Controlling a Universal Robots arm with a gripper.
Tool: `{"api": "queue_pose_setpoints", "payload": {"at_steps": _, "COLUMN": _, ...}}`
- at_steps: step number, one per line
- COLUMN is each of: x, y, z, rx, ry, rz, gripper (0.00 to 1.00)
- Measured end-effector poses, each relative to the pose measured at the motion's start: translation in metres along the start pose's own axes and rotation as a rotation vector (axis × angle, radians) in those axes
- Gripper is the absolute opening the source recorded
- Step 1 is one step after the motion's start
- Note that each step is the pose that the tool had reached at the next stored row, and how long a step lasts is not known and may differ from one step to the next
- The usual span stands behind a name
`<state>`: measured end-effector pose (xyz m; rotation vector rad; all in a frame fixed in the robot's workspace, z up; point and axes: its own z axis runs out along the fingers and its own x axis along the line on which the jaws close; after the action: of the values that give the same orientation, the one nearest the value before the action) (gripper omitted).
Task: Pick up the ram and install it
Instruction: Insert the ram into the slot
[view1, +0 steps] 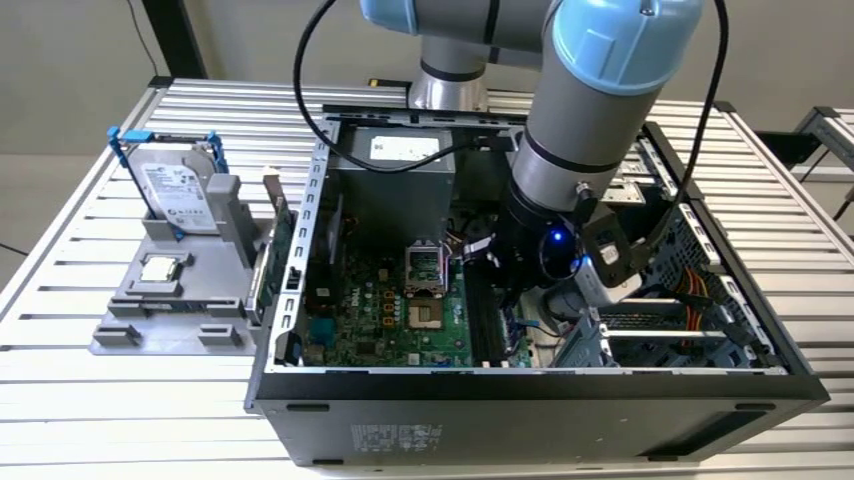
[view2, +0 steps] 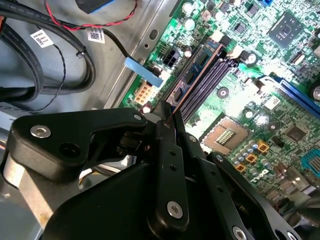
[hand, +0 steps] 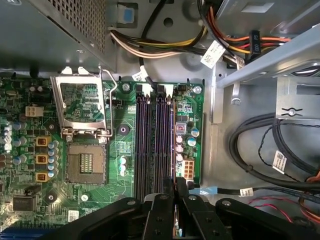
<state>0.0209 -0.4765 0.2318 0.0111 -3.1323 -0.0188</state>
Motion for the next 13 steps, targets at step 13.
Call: {"api": "queue_pose_setpoints", "payload": {"at_steps": 13, "x": 0.0011, "y": 0.0038, "z": 0.0059, "rx": 0.0000, "ry": -0.0002, "rz": 0.002, "gripper": 0.00}}
